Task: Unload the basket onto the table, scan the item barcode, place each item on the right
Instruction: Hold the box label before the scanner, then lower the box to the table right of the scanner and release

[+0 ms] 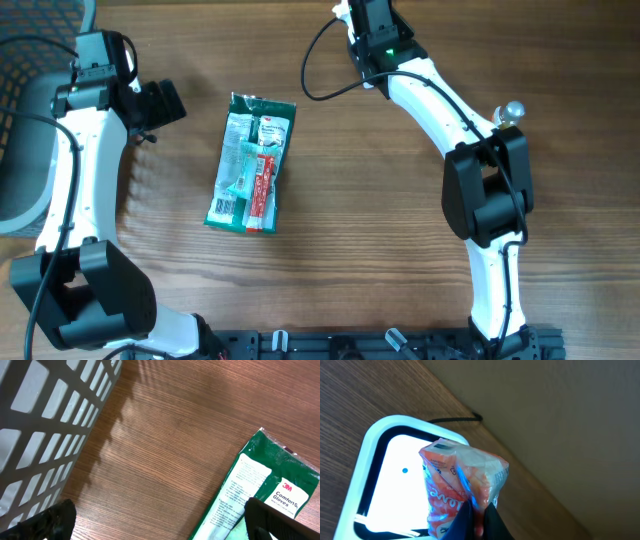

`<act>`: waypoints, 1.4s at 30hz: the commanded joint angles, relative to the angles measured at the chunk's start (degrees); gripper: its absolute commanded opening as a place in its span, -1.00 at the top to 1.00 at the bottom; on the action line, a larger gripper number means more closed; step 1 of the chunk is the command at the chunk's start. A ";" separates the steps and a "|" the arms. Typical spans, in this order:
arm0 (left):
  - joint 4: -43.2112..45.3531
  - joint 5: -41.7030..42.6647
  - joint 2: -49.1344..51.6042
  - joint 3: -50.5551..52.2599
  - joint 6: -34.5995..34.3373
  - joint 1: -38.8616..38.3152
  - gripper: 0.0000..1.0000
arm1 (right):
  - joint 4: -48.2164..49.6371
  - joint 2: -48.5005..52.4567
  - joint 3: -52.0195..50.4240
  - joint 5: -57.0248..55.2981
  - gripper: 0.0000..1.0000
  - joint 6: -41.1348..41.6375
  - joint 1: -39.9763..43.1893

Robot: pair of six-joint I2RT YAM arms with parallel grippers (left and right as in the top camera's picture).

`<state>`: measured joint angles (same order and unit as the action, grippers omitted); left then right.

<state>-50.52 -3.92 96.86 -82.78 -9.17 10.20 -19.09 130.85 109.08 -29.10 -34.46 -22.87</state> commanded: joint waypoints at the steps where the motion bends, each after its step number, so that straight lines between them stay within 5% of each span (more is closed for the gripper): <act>1: 0.13 0.46 -0.11 -0.42 -0.11 0.20 -1.00 | 0.96 1.01 0.31 -2.73 0.91 -3.02 -0.42; 11: 0.13 0.46 -0.11 -0.42 -0.11 0.20 -1.00 | -5.38 -7.93 0.33 2.47 0.91 15.89 -0.15; 17: 0.13 0.46 -0.11 -0.42 -0.11 0.20 -1.00 | -29.81 -19.19 0.33 16.26 0.91 28.35 0.37; 24: 0.13 0.46 -0.11 -0.42 -0.11 0.20 -1.00 | -56.85 -19.61 -3.72 29.64 0.91 42.66 1.25; 32: 0.13 0.46 -0.11 -0.42 -0.11 0.22 -1.00 | -56.74 -19.61 -17.16 30.51 0.91 46.90 1.25; 42: 0.13 0.48 -0.11 -0.42 -0.11 0.20 -1.00 | -56.63 -19.61 -20.70 30.53 0.90 48.63 1.25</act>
<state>-50.54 -3.92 96.86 -82.78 -9.15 10.20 -75.81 110.61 88.84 0.45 13.04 -21.69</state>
